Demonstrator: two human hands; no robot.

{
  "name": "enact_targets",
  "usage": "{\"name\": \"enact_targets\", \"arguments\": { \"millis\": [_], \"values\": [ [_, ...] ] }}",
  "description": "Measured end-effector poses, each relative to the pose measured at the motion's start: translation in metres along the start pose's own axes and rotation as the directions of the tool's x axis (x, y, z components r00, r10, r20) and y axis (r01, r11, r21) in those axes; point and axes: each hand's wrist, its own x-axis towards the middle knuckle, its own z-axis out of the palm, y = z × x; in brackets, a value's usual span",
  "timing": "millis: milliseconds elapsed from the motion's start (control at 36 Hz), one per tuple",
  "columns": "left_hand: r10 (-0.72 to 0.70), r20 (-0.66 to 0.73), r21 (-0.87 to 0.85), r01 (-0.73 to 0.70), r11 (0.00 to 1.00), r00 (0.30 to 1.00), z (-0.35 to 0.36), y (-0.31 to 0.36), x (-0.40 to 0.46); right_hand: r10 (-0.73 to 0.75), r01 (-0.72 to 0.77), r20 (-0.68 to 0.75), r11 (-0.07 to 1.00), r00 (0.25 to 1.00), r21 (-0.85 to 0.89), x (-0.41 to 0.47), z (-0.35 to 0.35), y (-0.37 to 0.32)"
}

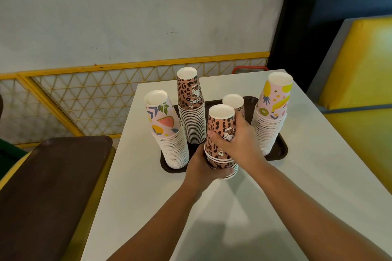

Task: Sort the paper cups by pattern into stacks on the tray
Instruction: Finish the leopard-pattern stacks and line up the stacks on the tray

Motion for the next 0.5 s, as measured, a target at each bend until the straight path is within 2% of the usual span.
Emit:
{"name": "enact_targets", "arguments": {
  "millis": [167, 278, 389, 500],
  "values": [
    [-0.026, -0.041, 0.038, 0.027, 0.999, 0.999, -0.001, 0.001, -0.002, -0.053, 0.053, -0.043, 0.999, 0.998, 0.011, 0.014, -0.012, -0.014],
    [-0.046, -0.077, 0.066, 0.051, 0.997, 0.996, -0.002, 0.001, -0.003, -0.088, 0.105, -0.190, 0.991, 0.978, 0.079, 0.028, -0.028, -0.033],
    [-0.069, -0.083, 0.057, 0.074, 0.996, 0.994, -0.003, 0.003, -0.004, -0.111, 0.161, -0.376, 0.982, 0.920, 0.104, 0.048, -0.042, -0.046],
    [-0.067, -0.092, 0.048, 0.072, 0.996, 0.993, -0.003, 0.006, -0.006, -0.089, 0.124, -0.380, 0.990, 0.921, 0.069, 0.063, -0.040, -0.038]
  ]
}}
